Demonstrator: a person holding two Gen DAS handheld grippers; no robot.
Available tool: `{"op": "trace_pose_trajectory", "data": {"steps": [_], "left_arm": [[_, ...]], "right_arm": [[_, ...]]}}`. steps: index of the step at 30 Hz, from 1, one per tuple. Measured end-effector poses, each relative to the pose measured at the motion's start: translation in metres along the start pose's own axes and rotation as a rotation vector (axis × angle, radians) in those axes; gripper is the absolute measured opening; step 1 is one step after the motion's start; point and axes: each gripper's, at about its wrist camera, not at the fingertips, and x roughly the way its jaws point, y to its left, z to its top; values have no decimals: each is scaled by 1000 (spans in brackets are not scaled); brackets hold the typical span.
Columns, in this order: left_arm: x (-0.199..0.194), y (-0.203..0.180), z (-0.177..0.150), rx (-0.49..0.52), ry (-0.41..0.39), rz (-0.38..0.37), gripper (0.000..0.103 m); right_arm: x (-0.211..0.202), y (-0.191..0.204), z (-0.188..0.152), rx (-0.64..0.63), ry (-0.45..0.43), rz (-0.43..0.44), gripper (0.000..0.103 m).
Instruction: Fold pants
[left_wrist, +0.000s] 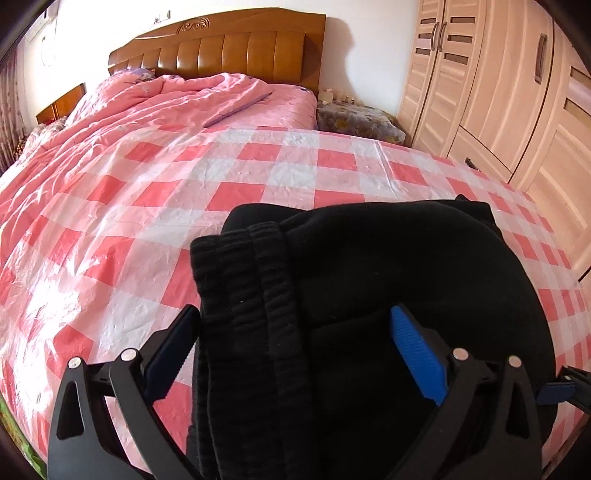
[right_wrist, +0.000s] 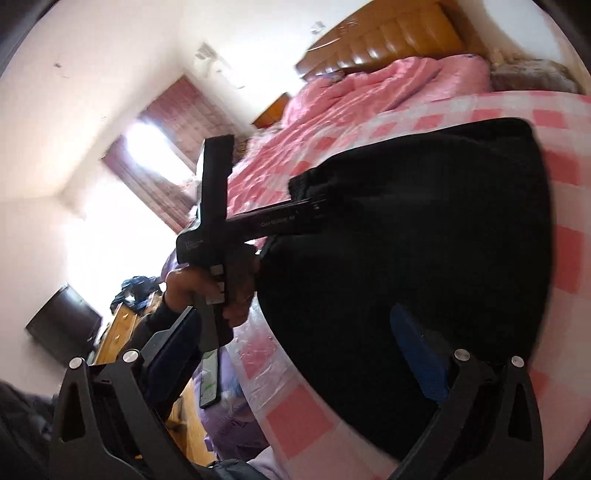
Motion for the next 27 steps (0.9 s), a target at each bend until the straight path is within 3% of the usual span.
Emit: {"op": "trace_pose_trajectory", "data": {"steps": [2, 6, 9, 11, 14, 18, 19, 21, 24, 27], "left_arm": [[-2, -2, -1, 10, -13, 21, 102], [-10, -6, -2, 2, -40, 80, 102], [-35, -16, -8, 3, -111, 187, 101], [-53, -20, -12, -2, -148, 219, 101], [-81, -27, -20, 7, -211, 270, 101], [-125, -32, -25, -3, -320, 341, 101], [-135, -33, -25, -10, -348, 344, 101], [-160, -36, -27, -29, -412, 349, 101], [-186, -42, -31, -64, -474, 410, 102], [-212, -53, -39, -55, -527, 375, 102]], "right_arm": [[-10, 15, -8, -29, 5, 17, 99], [5, -2, -12, -16, 11, -11, 98], [-1, 4, -13, 3, 40, -36, 99], [-10, 20, -18, -56, 71, -117, 99], [-25, 36, -24, -118, 31, -278, 99], [-60, 45, -14, -106, -114, -536, 99], [-73, 53, -10, -113, -181, -635, 99], [-91, 69, -10, -162, -304, -756, 99], [-107, 97, -15, -286, -484, -902, 99], [-113, 115, -24, -356, -565, -979, 99]]}}
